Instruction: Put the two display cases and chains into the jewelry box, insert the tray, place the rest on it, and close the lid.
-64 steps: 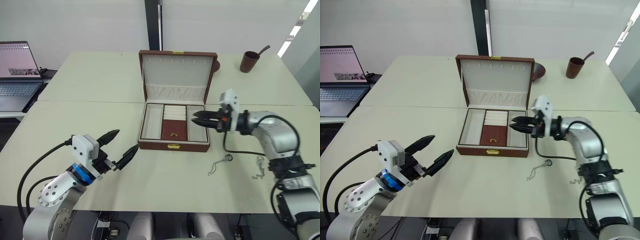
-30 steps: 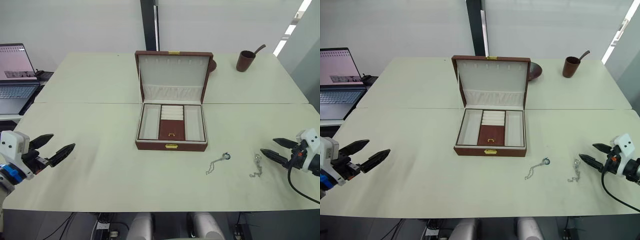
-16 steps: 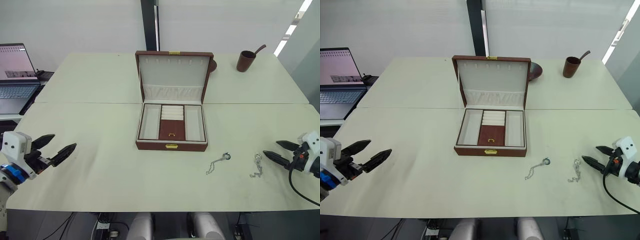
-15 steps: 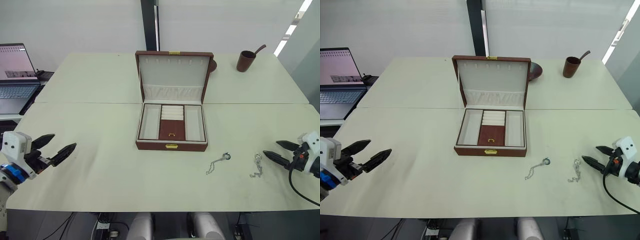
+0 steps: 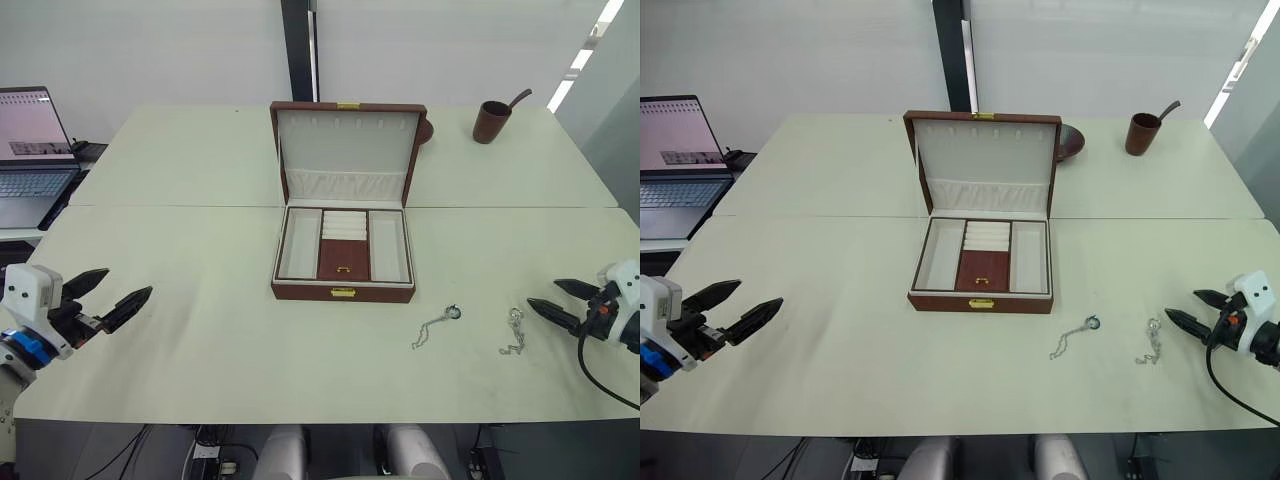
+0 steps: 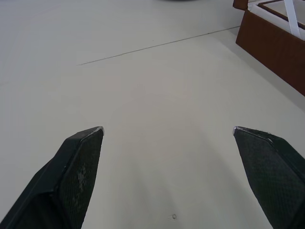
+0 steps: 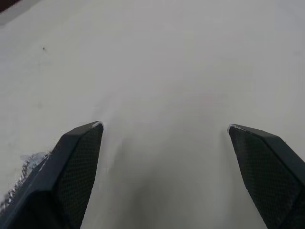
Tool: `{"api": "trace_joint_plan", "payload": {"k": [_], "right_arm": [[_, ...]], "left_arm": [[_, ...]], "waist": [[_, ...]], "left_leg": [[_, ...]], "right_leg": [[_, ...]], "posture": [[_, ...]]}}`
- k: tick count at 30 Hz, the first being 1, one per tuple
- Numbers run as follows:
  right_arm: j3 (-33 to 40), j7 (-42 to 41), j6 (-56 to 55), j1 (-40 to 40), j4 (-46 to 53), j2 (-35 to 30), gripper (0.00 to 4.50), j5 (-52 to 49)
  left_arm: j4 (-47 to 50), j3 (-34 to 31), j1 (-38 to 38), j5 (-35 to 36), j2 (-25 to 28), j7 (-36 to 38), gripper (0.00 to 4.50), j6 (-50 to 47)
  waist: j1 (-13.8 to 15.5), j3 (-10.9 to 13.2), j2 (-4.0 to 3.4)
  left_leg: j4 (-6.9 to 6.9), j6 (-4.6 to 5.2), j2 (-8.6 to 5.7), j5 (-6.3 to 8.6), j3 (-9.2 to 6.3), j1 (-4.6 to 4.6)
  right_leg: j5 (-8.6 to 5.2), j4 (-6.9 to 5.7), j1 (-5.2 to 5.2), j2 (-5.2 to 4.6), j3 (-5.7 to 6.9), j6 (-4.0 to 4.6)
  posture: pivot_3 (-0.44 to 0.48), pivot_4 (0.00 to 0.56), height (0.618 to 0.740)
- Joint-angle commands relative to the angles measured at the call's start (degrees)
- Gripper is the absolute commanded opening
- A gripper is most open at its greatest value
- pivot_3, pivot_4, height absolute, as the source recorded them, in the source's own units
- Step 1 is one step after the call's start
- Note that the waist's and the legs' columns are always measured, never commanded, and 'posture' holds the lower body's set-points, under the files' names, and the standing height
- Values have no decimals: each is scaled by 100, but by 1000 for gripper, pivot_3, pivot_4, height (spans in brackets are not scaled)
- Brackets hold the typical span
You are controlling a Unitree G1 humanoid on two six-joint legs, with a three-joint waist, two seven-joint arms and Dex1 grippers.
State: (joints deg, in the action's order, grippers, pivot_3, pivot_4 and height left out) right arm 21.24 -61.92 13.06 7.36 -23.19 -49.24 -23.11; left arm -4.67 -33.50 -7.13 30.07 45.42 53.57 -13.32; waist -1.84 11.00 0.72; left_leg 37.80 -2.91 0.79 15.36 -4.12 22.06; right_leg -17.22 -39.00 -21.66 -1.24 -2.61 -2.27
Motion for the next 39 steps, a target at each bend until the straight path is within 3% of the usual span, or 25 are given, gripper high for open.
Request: {"api": "trace_joint_plan", "payload": {"k": [1, 5, 8, 15, 24, 39], "right_arm": [[404, 129, 555, -236, 975, -13, 4435, -517], [630, 512, 1048, -849, 2172, 204, 4435, -842], [597, 947, 1056, -1514, 3135, 576, 4435, -763], [526, 1845, 905, -2358, 4311, 1375, 4435, -536], [423, 2627, 340, -2865, 4393, 2044, 4435, 89], [-139, 3123, 571, -2916, 4116, 2212, 4435, 543]], "left_arm": [[666, 298, -47, 85, -21, 205, 4500, -31], [1269, 737, 14, 209, -103, 328, 4500, -240], [1845, 1429, 236, 266, -245, 387, 4500, -432], [2692, 2434, 428, 323, -309, 791, 4500, -584], [2761, 3312, 665, 42, -320, 1460, 4500, -159], [2626, 3538, 684, -158, -530, 1455, 4500, 300]], "waist": [[3, 0, 0], [38, -2, 3], [65, -4, 3], [2, -7, -1], [12, -9, -5], [16, -11, -3]], "left_leg": [[0, 0, 1, 0, -3, -2], [0, 0, 3, 0, -14, -1], [0, 0, 1, 0, -19, -2], [-1, -2, -1, 1, -12, -10], [-3, -2, -6, 0, -5, -14], [-2, -2, -5, 1, -9, -15]], "right_leg": [[0, 0, 5, -2, 1, 0], [0, 2, 13, -4, 9, 0], [0, 3, 17, -5, 13, -1], [-1, 3, 20, 13, 7, 0], [-5, 4, 20, 13, 1, 4], [-6, 3, 22, 13, 3, 7]], "posture": [[0, 150, 740], [0, 150, 740], [0, 150, 740], [0, 150, 740], [0, 150, 740], [0, 150, 740]]}}
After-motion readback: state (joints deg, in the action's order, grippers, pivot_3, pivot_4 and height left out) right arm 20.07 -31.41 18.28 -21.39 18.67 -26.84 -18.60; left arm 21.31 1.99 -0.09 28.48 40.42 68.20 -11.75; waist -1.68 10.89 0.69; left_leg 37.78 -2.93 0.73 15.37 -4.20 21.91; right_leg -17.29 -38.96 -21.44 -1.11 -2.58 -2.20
